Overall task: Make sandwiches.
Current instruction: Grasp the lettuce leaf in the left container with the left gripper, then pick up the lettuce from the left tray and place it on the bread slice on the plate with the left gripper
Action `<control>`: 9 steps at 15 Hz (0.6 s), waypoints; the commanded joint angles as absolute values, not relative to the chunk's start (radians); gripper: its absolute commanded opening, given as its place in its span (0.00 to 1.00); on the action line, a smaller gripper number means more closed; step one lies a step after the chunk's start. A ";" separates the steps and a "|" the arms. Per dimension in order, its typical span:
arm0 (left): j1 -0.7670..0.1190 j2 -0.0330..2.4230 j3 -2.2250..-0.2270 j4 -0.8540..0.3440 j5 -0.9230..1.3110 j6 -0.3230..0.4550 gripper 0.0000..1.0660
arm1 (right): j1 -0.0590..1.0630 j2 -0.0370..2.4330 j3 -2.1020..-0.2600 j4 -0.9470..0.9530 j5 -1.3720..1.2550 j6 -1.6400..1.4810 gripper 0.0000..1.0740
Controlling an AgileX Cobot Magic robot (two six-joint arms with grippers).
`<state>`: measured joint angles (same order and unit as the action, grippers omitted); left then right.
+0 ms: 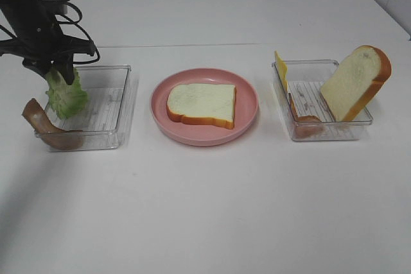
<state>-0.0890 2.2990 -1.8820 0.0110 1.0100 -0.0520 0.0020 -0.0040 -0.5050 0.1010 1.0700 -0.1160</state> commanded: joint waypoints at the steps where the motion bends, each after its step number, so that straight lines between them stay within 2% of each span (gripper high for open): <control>1: -0.090 2.299 -1.876 0.000 1.027 -0.059 0.07 | -0.003 -0.017 -0.503 0.097 1.061 -0.110 0.73; 3: -0.090 2.299 -1.876 -0.006 1.046 -0.041 0.00 | -0.003 -0.017 -0.503 0.097 1.061 -0.110 0.73; 9: -0.091 2.245 -1.905 -0.034 1.046 -0.040 0.00 | -0.003 -0.017 -0.503 0.097 1.061 -0.110 0.73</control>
